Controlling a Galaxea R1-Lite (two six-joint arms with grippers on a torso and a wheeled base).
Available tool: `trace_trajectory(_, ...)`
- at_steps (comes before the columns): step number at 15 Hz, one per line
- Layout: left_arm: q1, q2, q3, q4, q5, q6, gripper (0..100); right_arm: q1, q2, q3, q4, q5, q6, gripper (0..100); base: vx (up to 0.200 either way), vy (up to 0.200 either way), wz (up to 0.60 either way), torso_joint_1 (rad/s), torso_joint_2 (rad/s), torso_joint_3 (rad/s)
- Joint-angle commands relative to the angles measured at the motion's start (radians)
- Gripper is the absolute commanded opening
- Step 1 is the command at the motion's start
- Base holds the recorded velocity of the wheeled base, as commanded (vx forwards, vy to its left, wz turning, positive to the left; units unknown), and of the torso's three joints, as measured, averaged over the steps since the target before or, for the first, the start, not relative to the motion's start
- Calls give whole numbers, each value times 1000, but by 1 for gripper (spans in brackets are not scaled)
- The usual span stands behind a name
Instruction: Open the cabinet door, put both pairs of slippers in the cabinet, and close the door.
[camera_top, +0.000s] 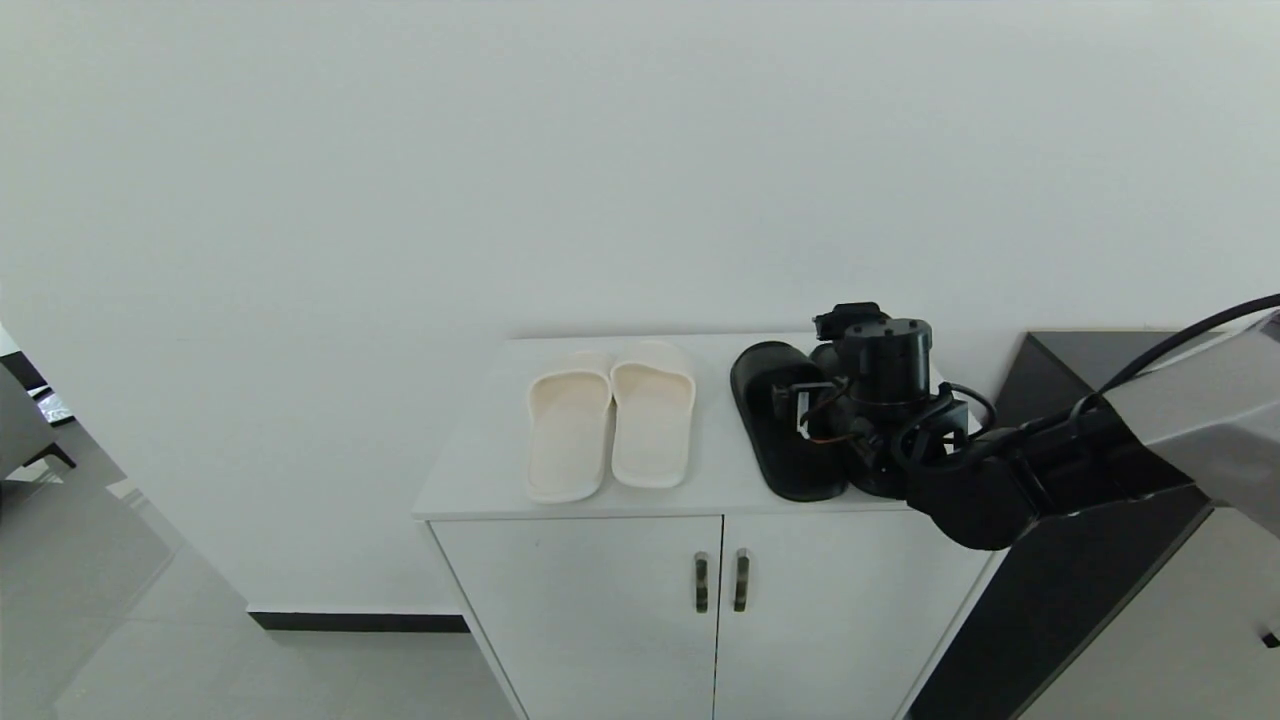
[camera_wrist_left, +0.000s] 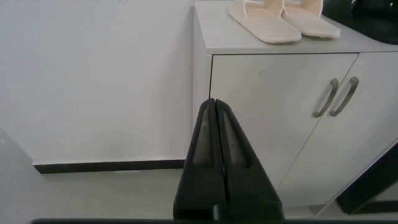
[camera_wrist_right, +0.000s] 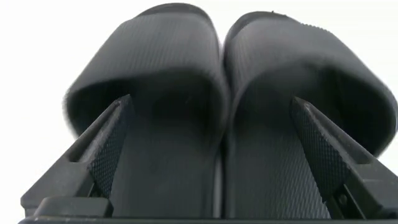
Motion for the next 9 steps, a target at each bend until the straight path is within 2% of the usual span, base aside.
trace_trajectory(1,0,1,0,0,0,-1,0,-23,42,-39,0,1,-5,100,0,0,0,0,0,0)
trace_trajectory(5,0,1,0,0,0,-1,0,-49,88,-101,3,4,-5,100,0,0,0,0,0,0)
trace_trajectory(6,0,1,0,0,0,-1,0,-52,100,-113,1,4,-4,0,0,0,0,0,0,0)
trace_trajectory(9,0,1,0,0,0,-1,0,-52,105,-136,1,4,-1,0,0,0,0,0,0,0)
